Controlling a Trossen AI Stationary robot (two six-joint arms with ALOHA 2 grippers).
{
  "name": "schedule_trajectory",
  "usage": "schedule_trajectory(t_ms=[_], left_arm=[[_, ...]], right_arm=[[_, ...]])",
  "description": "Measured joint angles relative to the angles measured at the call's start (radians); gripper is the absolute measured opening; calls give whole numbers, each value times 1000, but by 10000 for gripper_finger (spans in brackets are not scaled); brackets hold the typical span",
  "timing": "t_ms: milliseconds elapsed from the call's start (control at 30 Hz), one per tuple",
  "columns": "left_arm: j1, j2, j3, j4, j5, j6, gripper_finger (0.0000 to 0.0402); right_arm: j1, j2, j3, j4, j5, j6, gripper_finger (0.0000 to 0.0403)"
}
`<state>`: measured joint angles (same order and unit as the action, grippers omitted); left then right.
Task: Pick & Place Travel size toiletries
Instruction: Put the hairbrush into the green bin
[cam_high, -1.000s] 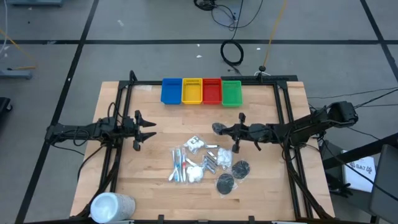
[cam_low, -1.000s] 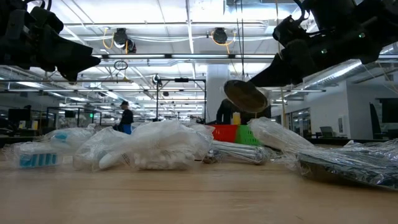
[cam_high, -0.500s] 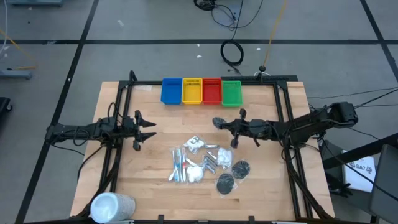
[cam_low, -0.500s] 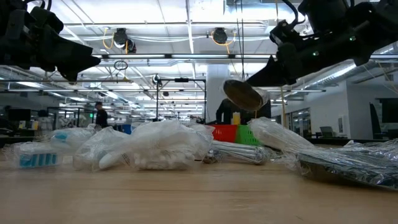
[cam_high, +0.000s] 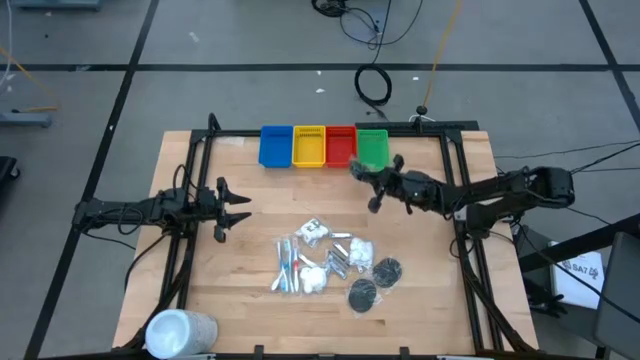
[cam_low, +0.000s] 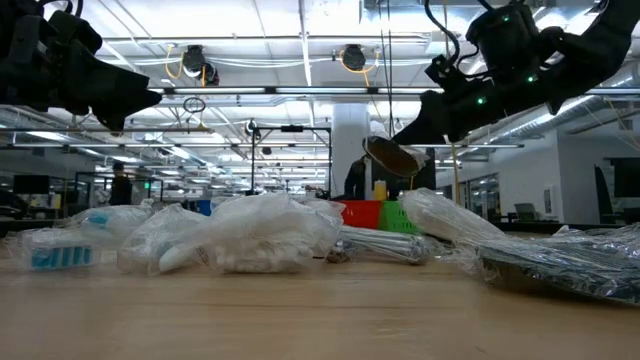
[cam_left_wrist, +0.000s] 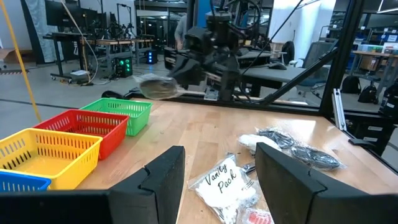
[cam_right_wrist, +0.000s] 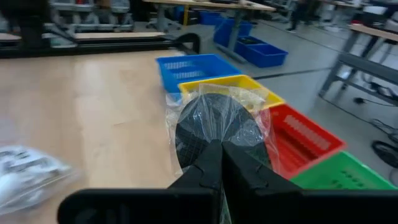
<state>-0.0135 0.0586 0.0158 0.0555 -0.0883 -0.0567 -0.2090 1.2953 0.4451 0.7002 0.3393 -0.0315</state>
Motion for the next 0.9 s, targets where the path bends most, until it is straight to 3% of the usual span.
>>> schedule_trajectory(t_ms=[600, 700, 900], left_arm=[[0, 0, 0, 0, 0, 0, 191], [0, 0, 0, 0, 0, 0, 191], [0, 0, 0, 0, 0, 0, 191]], right_arm=[[-276, 3, 0, 39, -4, 8, 0], [-309, 20, 14, 89, -64, 34, 0], [-342, 87, 78, 1, -84, 46, 0]])
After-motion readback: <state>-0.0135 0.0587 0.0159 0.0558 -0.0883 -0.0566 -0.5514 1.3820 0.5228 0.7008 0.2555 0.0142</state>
